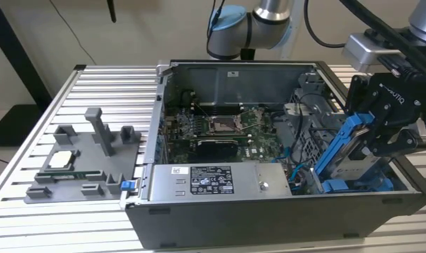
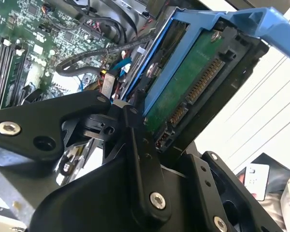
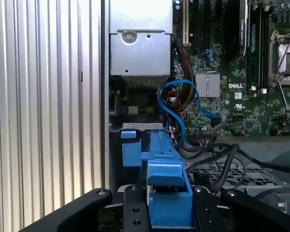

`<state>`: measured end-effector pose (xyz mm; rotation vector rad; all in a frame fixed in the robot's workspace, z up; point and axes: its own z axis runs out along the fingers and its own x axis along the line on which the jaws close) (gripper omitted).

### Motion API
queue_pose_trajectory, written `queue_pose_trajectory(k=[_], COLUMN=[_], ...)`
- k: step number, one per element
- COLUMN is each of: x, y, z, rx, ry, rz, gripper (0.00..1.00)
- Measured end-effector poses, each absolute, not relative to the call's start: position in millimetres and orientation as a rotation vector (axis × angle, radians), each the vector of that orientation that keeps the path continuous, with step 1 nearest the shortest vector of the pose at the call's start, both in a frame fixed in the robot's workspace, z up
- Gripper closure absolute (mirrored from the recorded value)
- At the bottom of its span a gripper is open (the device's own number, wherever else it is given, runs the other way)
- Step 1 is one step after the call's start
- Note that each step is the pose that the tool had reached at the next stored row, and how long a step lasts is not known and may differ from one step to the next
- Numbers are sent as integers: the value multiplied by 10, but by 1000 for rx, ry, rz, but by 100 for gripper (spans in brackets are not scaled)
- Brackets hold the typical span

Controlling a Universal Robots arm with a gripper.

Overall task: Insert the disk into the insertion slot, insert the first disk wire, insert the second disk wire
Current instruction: 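Insert the disk into the insertion slot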

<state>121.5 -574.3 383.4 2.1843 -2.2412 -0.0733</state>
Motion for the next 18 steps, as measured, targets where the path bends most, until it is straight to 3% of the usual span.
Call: queue_pose_trajectory(k=[10,11,18], x=[1215,1215,1215], y=[-5743,-5743,-5744], z=[3832,3832,3837], rx=[2185,2185,2185], ry=[-2241,-2241,-2241], rz=[-73,-73,-74], gripper=[100,0,0])
